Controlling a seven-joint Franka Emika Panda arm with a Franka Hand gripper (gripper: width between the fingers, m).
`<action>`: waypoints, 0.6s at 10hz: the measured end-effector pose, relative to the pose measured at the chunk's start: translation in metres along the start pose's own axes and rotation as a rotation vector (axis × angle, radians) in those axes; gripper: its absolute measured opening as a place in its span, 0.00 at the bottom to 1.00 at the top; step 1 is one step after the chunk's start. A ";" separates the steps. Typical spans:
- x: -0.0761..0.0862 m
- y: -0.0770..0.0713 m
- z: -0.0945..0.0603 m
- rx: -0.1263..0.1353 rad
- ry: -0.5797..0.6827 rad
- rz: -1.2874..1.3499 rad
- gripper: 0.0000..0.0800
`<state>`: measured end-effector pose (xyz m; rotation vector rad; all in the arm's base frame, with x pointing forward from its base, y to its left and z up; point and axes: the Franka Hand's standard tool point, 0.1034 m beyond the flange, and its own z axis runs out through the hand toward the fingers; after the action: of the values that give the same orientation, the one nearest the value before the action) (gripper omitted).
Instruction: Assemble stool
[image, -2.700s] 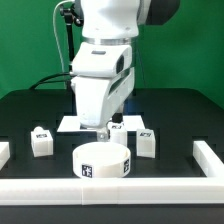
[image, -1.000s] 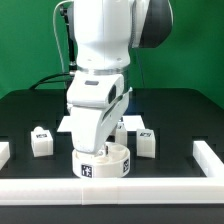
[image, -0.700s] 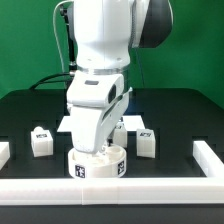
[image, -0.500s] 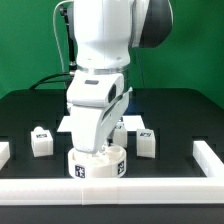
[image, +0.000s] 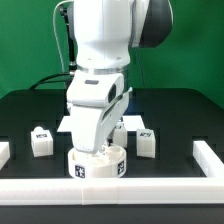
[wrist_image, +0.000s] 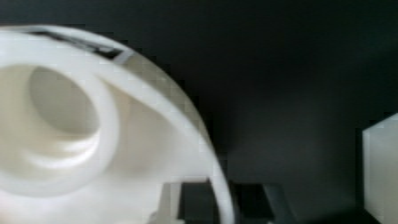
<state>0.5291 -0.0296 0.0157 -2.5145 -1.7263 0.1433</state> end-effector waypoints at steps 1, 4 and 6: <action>0.001 0.000 0.000 -0.001 0.000 -0.001 0.04; 0.050 -0.003 -0.002 -0.014 0.011 -0.026 0.04; 0.073 -0.004 -0.002 -0.020 0.014 -0.027 0.04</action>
Offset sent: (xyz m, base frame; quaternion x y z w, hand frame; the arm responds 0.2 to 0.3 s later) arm 0.0212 0.0577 -0.0002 -0.0164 -0.0102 -0.0081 0.9998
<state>0.5514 0.0397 0.0158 -2.4986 -1.7651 0.1071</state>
